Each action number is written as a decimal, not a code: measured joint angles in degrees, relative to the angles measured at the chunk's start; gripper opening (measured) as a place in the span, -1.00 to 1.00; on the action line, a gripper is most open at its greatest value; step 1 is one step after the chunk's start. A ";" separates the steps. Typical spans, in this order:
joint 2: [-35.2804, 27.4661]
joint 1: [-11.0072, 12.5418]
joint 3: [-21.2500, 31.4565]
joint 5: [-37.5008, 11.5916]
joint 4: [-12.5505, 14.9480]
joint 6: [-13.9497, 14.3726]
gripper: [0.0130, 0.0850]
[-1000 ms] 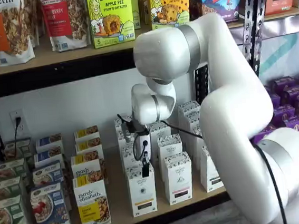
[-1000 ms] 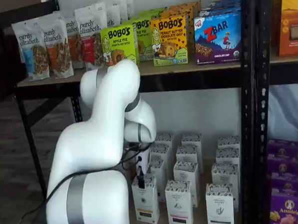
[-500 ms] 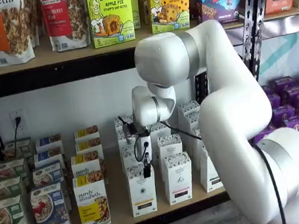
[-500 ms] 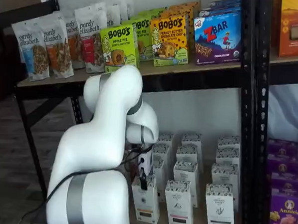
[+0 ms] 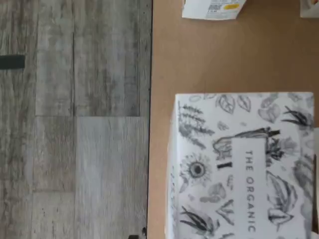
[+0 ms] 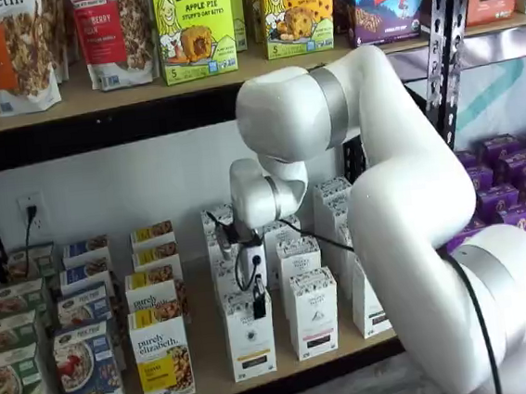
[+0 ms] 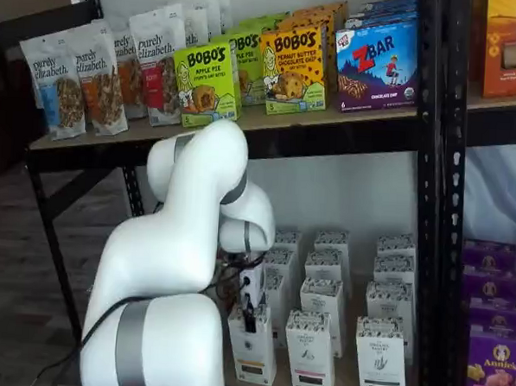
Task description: Pick up the white box with a yellow strip in the middle, on the bottom shelf, the fourth box from the left
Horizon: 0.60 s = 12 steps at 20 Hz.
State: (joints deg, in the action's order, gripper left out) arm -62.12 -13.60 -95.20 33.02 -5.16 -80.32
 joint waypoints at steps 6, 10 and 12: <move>-1.29 -0.56 -0.61 -0.91 0.70 1.11 1.00; -2.32 -0.96 -1.32 -1.66 1.26 1.96 1.00; -2.77 -1.10 -1.58 -2.15 1.73 2.49 1.00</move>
State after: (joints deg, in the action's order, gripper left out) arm -64.90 -14.70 -96.78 30.87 -3.43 -77.83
